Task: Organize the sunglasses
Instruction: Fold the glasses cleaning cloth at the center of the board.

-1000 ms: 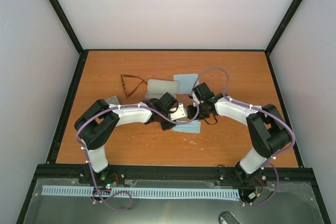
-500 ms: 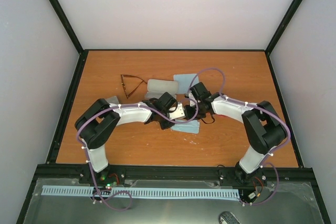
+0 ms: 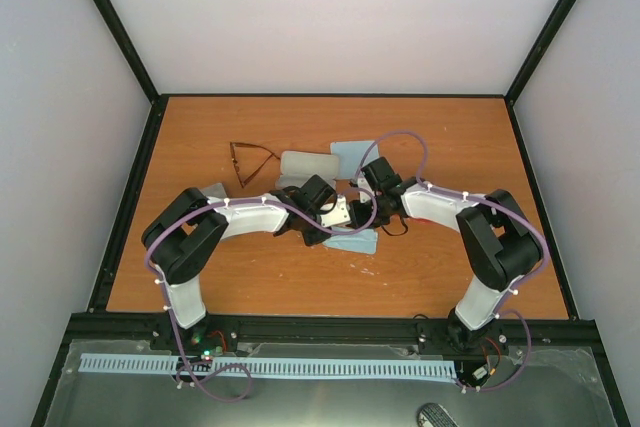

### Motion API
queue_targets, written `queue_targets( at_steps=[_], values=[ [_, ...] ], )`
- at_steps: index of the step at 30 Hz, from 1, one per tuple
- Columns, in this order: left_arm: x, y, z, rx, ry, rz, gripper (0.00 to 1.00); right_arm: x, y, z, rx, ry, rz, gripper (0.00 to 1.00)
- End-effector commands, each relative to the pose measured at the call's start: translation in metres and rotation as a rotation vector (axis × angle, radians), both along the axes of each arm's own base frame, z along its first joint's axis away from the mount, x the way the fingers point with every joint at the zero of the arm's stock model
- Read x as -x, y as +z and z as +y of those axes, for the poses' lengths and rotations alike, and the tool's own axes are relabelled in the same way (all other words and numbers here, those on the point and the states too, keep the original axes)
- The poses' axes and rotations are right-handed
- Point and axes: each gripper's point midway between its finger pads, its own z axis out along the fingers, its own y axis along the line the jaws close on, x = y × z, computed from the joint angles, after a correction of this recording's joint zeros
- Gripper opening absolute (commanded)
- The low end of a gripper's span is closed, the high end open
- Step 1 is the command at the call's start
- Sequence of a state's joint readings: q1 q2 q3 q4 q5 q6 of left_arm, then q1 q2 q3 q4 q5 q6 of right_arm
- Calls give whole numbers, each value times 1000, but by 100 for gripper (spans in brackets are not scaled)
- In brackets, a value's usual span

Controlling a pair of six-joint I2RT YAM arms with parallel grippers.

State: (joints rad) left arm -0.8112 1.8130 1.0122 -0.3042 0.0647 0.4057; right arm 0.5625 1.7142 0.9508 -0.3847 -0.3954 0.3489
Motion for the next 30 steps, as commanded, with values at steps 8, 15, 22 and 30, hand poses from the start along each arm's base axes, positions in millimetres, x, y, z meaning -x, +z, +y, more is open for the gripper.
queue_targets(
  at_steps=[8,15,22,30],
  values=[
    [-5,7,-25,79,-10,-3,12,51,-49,5,62,114,149,16],
    [-5,10,-25,80,-9,-10,11,73,-54,-9,96,126,186,15],
    [-5,11,-24,84,-8,-11,11,75,-45,-18,95,92,145,14],
    [-6,11,-25,82,-5,-13,11,87,-36,-24,100,105,163,13]
  ],
)
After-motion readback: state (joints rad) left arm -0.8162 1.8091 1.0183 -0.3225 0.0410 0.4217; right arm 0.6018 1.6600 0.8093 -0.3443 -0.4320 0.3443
